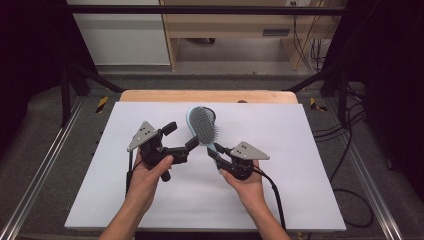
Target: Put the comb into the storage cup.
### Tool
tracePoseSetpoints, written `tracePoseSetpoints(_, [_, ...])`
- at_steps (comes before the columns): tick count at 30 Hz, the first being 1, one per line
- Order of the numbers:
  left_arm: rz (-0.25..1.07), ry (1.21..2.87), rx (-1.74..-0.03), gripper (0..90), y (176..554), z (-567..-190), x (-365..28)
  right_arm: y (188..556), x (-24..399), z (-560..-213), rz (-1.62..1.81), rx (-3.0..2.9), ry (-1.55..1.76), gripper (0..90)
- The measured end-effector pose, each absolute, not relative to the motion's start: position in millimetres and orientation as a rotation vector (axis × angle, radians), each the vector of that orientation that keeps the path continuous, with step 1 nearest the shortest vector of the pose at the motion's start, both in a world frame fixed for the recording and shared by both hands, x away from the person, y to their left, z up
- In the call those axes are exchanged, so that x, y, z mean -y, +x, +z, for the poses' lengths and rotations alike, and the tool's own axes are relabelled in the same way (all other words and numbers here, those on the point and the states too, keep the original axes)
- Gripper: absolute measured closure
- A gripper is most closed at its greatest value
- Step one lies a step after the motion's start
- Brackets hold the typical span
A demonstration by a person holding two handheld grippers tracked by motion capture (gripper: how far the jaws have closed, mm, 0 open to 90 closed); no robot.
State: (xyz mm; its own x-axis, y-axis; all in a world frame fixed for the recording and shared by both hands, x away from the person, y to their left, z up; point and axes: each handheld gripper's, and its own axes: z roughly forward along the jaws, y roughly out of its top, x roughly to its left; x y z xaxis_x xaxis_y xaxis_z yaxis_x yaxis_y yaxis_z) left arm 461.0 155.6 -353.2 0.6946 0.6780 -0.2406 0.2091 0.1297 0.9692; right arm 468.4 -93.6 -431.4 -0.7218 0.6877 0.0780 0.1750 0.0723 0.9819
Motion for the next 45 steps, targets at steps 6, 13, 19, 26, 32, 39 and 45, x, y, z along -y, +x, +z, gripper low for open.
tracePoseSetpoints(6, [0.365,1.434,-0.799,1.8,465,-356,-149,467,92,-431,1.696,-1.946,0.845,69.5])
tracePoseSetpoints(13, [0.359,1.440,-0.816,2.2,470,-356,-144,466,90,-432,1.697,-1.943,0.837,69.4])
tracePoseSetpoints(19, [0.361,1.440,-0.835,4.7,473,-355,-143,464,86,-431,1.685,-1.951,0.813,69.5])
tracePoseSetpoints(26, [0.357,1.444,-0.837,5.1,476,-353,-142,462,84,-430,1.695,-1.946,0.802,69.5])
tracePoseSetpoints(32, [0.353,1.440,-0.844,7.5,477,-352,-143,461,82,-430,1.693,-1.944,0.787,69.4])
tracePoseSetpoints(39, [0.351,1.432,-0.867,12.8,479,-352,-143,460,80,-430,1.682,-1.944,0.774,69.4])
tracePoseSetpoints(45, [0.340,1.427,-0.904,18.7,481,-354,-142,458,78,-430,1.681,-1.942,0.761,69.4])
